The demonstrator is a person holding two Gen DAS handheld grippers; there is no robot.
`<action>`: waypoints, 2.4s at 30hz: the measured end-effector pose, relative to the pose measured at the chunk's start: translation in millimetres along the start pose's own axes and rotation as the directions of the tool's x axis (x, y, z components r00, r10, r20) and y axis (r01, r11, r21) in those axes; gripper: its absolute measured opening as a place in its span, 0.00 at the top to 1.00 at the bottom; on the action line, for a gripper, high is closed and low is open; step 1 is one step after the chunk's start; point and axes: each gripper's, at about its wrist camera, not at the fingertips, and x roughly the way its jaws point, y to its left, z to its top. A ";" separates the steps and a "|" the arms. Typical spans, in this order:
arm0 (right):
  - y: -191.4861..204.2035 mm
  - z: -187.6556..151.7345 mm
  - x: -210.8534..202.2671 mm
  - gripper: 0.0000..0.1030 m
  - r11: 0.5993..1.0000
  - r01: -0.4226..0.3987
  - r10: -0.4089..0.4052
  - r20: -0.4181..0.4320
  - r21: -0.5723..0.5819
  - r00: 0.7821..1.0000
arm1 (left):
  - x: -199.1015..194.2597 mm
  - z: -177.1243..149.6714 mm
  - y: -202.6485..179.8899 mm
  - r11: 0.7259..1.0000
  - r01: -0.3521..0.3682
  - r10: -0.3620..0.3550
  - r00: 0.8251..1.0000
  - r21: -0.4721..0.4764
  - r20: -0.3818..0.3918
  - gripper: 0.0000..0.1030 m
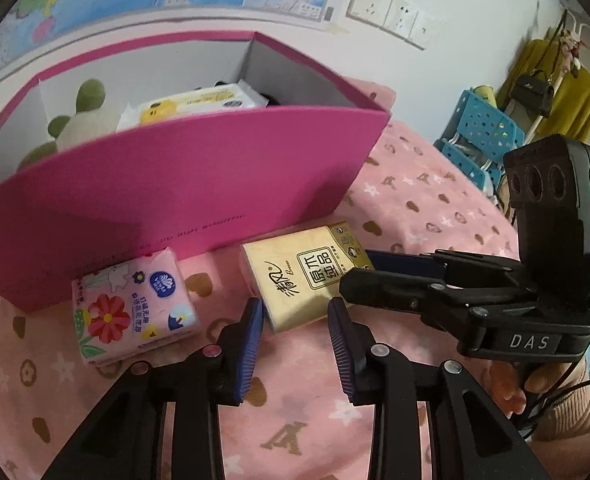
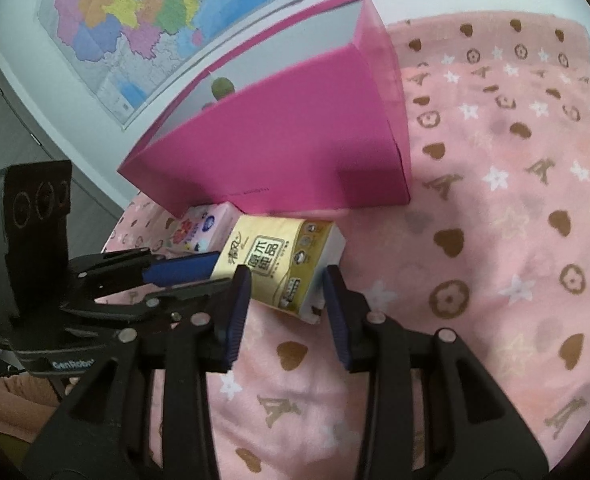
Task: Organize soft objects
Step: 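Lower the right tool onto the beige tissue pack and grasp it, then carry the beige tissue pack into the magenta box and open the right tool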
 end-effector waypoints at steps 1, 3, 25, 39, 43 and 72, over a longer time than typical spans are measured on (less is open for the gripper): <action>0.5 1.1 -2.5 0.61 1.000 0.001 -0.001 0.005 -0.003 1.000 | -2.7 1.3 -1.3 1.000 0.006 -0.006 1.000 0.001 0.006 0.68; 3.1 3.6 -9.2 0.61 1.000 0.004 -0.004 0.018 -0.015 1.000 | -7.4 3.7 -2.8 1.000 0.011 -0.011 1.000 0.005 0.018 0.68; 30.5 27.7 -50.6 0.61 0.993 0.028 -0.015 0.115 -0.115 0.993 | -47.6 24.5 -14.7 0.999 0.017 -0.022 0.993 0.043 0.117 0.68; 38.6 50.0 -65.0 0.61 0.987 0.050 -0.024 0.171 -0.152 0.985 | -55.0 50.7 -18.5 0.998 0.000 -0.012 0.986 0.069 0.167 0.68; 39.6 54.9 -65.8 0.61 0.985 0.051 -0.022 0.178 -0.163 0.984 | -53.9 57.2 -15.0 0.998 0.004 -0.014 0.986 0.059 0.168 0.68; 20.5 110.6 -35.7 0.61 0.991 0.039 -0.019 0.154 -0.129 0.988 | -10.8 104.6 18.7 0.999 -0.025 0.027 0.993 -0.021 0.119 0.68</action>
